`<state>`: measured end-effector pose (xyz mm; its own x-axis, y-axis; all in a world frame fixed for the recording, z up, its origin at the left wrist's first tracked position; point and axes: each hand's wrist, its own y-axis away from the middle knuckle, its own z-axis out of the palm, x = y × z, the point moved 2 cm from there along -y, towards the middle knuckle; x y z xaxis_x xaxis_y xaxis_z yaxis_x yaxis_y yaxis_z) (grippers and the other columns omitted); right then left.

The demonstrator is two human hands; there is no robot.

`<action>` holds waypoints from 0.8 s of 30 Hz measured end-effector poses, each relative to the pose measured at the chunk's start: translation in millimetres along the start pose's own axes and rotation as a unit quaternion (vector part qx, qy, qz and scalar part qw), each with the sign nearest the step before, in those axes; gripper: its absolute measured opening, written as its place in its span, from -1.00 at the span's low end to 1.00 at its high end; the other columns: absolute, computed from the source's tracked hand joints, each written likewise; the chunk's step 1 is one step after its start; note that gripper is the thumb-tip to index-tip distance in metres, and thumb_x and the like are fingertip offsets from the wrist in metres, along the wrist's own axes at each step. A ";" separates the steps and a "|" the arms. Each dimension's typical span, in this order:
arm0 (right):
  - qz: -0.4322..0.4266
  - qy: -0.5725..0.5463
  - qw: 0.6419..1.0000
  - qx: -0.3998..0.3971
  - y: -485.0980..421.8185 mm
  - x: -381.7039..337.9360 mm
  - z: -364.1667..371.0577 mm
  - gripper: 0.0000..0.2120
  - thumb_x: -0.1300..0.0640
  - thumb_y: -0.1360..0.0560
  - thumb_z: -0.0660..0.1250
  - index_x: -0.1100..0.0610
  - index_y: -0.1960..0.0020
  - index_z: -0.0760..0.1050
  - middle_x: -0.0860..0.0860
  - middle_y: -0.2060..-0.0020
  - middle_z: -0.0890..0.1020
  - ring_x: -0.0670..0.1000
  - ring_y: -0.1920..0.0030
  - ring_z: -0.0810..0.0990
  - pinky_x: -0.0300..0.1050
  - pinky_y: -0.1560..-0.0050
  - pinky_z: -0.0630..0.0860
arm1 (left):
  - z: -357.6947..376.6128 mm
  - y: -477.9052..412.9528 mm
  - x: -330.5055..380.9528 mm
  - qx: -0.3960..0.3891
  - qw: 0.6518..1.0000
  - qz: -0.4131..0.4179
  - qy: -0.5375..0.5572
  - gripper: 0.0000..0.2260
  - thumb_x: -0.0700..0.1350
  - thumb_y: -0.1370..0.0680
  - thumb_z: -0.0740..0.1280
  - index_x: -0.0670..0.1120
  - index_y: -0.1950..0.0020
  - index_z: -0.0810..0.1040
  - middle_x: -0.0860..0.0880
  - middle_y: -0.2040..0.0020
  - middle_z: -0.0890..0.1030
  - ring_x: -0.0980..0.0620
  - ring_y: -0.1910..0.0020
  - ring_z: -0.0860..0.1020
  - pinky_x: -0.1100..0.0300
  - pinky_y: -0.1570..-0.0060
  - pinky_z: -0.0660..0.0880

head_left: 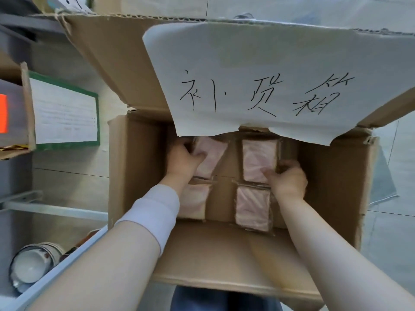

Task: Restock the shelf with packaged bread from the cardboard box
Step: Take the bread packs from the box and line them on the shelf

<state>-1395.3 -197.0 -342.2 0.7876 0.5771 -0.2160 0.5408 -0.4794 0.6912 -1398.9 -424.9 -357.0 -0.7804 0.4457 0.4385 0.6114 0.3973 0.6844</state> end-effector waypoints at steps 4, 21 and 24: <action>-0.049 -0.060 0.996 0.032 18.5 -3.1 -25.5 -0.51 0.19 -0.35 0.49 0.19 -0.21 0.40 0.09 -0.04 0.57 0.15 -0.14 0.54 -0.10 -0.07 0.42 | -16.3 31.8 8.2 -0.036 0.994 0.105 -0.005 -0.64 -0.19 -0.39 0.46 -0.09 -0.13 0.45 -0.07 -0.11 0.55 0.00 -0.08 0.50 0.25 0.00 0.34; -0.113 -0.011 0.989 -0.097 223.1 85.3 -143.2 -0.56 0.01 -0.29 0.53 0.21 -0.09 0.59 0.12 0.05 0.67 0.12 0.02 0.61 -0.10 0.05 0.48 | -161.0 312.3 -30.3 0.102 0.943 0.130 0.289 -0.77 -0.07 -0.43 0.43 0.17 0.06 0.43 0.17 0.09 0.55 0.25 0.10 0.53 0.50 0.31 0.46; -0.121 -0.082 0.968 -0.204 282.9 105.9 -154.0 -0.69 0.12 -0.32 0.52 0.22 -0.01 0.60 0.10 0.18 0.68 0.10 0.14 0.64 -0.03 0.11 0.58 | -191.6 389.5 -58.6 0.186 0.908 0.132 0.351 -0.83 -0.07 -0.45 0.40 0.13 0.08 0.44 0.12 0.13 0.55 0.20 0.14 0.52 0.44 0.26 0.48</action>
<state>-1204.4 -169.7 -63.3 0.7070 0.5118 -0.4882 0.5796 -0.0238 0.8145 -1140.1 -450.0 -4.5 -0.4122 -0.0045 0.9111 0.6892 0.6524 0.3151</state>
